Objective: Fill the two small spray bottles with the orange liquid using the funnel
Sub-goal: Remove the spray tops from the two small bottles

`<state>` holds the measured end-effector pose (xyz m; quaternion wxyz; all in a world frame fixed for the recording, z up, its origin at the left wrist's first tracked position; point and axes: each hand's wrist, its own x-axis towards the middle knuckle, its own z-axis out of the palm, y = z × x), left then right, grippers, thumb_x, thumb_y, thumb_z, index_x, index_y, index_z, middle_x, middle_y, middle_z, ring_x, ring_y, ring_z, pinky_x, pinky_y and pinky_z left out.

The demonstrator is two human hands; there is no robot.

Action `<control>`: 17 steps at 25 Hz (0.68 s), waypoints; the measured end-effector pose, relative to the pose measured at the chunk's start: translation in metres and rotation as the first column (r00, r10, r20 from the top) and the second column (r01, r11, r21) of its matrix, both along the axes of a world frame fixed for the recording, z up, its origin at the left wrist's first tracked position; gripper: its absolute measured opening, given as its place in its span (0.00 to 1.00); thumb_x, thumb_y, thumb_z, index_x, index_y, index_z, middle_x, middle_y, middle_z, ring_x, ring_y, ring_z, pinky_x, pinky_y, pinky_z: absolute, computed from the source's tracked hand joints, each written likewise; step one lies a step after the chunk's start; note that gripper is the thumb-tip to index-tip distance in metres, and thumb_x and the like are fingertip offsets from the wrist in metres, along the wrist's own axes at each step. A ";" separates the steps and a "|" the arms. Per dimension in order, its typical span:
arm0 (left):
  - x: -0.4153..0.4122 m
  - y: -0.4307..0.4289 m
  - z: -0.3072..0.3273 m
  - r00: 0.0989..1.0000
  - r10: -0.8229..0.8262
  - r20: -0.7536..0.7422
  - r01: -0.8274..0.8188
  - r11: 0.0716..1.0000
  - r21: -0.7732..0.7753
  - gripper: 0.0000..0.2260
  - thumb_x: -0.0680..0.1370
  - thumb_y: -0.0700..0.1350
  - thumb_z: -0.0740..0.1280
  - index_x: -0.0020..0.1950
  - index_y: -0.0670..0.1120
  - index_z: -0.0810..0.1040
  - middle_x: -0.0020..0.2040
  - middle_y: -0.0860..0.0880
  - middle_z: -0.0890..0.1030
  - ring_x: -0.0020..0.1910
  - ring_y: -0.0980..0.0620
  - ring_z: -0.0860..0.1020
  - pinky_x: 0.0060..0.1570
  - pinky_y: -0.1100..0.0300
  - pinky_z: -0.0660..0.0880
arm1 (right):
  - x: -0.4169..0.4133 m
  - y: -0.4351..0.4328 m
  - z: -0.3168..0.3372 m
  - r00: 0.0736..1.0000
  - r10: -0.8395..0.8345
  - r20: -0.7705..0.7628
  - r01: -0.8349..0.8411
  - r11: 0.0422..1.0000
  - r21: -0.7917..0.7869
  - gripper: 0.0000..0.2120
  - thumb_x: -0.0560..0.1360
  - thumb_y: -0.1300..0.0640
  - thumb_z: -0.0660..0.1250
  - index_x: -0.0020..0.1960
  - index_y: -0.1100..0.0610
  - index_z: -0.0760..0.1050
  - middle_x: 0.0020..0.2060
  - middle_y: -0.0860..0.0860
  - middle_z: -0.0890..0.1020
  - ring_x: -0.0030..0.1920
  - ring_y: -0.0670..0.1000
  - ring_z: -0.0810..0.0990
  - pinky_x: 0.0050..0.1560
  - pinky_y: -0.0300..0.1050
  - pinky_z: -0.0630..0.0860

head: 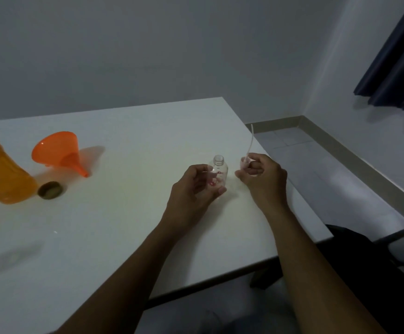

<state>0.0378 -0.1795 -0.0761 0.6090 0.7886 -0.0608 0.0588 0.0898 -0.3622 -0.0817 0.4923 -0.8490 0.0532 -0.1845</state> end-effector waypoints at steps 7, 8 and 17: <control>-0.043 0.044 -0.003 1.000 0.008 0.013 -0.011 0.968 0.249 0.28 0.72 0.38 0.72 0.70 0.50 0.68 0.63 0.55 0.75 0.62 0.59 0.75 0.63 0.69 0.70 | -0.057 -0.007 0.013 0.999 -0.010 -0.044 0.018 0.983 0.182 0.19 0.73 0.63 0.72 0.63 0.51 0.79 0.50 0.45 0.84 0.51 0.44 0.82 0.48 0.30 0.78; -0.056 0.054 -0.001 0.997 0.052 0.049 -0.063 0.963 0.261 0.25 0.73 0.36 0.69 0.68 0.50 0.71 0.61 0.55 0.77 0.59 0.60 0.76 0.62 0.67 0.72 | -0.067 -0.002 0.017 1.000 -0.011 -0.010 0.012 0.980 0.201 0.16 0.74 0.63 0.71 0.59 0.51 0.80 0.48 0.44 0.84 0.50 0.44 0.83 0.50 0.33 0.80; -0.169 0.144 0.023 0.801 0.492 0.342 -0.577 0.786 0.220 0.14 0.71 0.33 0.68 0.52 0.47 0.77 0.53 0.52 0.76 0.52 0.55 0.75 0.52 0.61 0.75 | -0.126 0.096 0.036 0.899 0.427 0.101 -0.429 0.903 0.001 0.08 0.73 0.66 0.69 0.45 0.55 0.84 0.40 0.47 0.86 0.42 0.46 0.84 0.44 0.37 0.81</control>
